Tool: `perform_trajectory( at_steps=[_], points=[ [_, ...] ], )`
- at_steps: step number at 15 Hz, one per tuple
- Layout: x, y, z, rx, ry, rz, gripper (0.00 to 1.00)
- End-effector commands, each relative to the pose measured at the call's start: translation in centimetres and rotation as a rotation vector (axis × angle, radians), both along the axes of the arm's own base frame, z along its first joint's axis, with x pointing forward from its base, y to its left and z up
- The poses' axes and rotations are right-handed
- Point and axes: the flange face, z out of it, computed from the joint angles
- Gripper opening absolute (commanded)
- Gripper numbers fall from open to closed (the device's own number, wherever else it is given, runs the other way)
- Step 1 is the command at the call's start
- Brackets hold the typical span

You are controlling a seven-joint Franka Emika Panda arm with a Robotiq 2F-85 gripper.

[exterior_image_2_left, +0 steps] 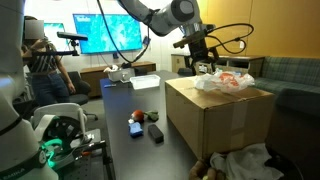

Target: Put the objects on top of the box on to the table and the objects on the table on to the top of the box

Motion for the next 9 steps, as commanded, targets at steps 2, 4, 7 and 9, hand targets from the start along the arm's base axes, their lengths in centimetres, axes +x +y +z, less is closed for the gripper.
perform_trajectory(
  at_steps=[2, 4, 7, 9],
  points=[
    [-6.6, -2.5, -4.7, 0.028, 0.098, 0.013, 1.00],
    [-9.1, -3.7, -7.2, 0.030, 0.130, 0.007, 1.00],
    [-12.4, -4.5, -10.6, 0.069, 0.162, -0.032, 1.00],
    [-13.8, -4.4, -12.6, 0.119, 0.178, -0.081, 1.00]
  ],
)
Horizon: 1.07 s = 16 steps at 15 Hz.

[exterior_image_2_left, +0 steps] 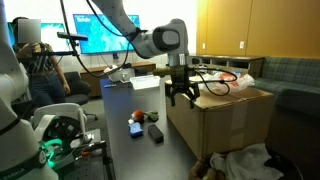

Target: Put the objects on top of the box on to the table and the objects on the table on to the top of the box

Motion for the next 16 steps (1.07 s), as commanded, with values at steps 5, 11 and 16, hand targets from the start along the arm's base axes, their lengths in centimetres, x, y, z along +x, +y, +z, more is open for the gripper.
perform_trajectory(
  at_steps=[5, 11, 16],
  points=[
    [-4.7, 2.6, -5.2, 0.281, 0.035, -0.229, 1.00],
    [-6.3, 8.6, -7.7, 0.546, 0.009, -0.391, 1.00],
    [-9.7, 12.1, -9.8, 0.601, -0.040, -0.512, 1.00]
  ],
)
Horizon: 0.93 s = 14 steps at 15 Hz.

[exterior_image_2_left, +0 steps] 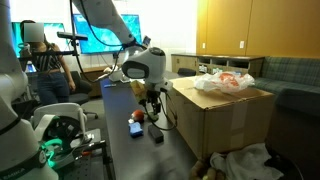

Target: Put the objects on top of the box on to the table and the objects on the table on to the top of the box

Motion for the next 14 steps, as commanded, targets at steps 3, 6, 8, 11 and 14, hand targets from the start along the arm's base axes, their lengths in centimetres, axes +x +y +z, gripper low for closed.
perform_trajectory(
  at_steps=[3, 6, 8, 11, 14],
  points=[
    [-4.5, 2.6, -1.5, -0.026, -0.041, -0.084, 1.00],
    [-5.5, 4.2, -3.2, -0.049, 0.006, -0.054, 1.00],
    [-6.2, 5.3, -4.4, -0.081, 0.042, -0.038, 1.00],
    [-7.3, 7.1, -6.0, -0.137, 0.108, -0.028, 1.00],
    [-7.9, 9.2, -7.3, -0.184, 0.175, -0.091, 1.00]
  ],
)
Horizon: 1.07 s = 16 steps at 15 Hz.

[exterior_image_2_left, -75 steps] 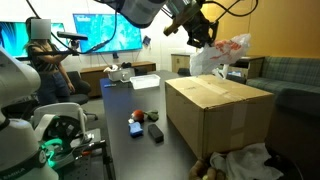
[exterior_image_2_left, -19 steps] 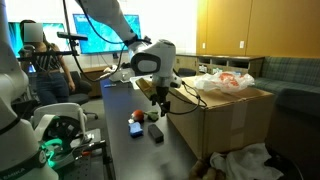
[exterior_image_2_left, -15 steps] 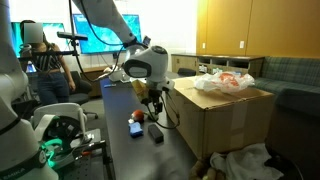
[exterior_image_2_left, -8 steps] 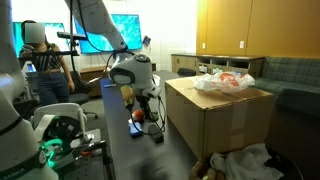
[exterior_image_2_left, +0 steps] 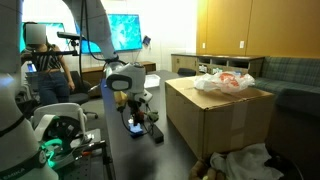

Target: Put the objects on top of the box on to the table and the objects on the table on to the top of the box

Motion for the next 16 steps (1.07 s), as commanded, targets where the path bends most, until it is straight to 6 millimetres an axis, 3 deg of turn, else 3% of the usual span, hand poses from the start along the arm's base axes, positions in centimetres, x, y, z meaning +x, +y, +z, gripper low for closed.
perform_trajectory(
  at_steps=[1, 5, 8, 12, 16],
  points=[
    [-0.4, 2.2, -1.1, -0.059, 0.056, -0.100, 1.00],
    [-0.9, 5.1, -1.7, -0.071, 0.094, -0.232, 1.00],
    [0.1, 7.2, -2.3, -0.062, 0.106, -0.309, 1.00],
    [1.3, 8.7, -3.8, -0.092, 0.157, -0.491, 1.00],
    [0.9, 9.3, -6.2, -0.164, 0.223, -0.683, 1.00]
  ],
)
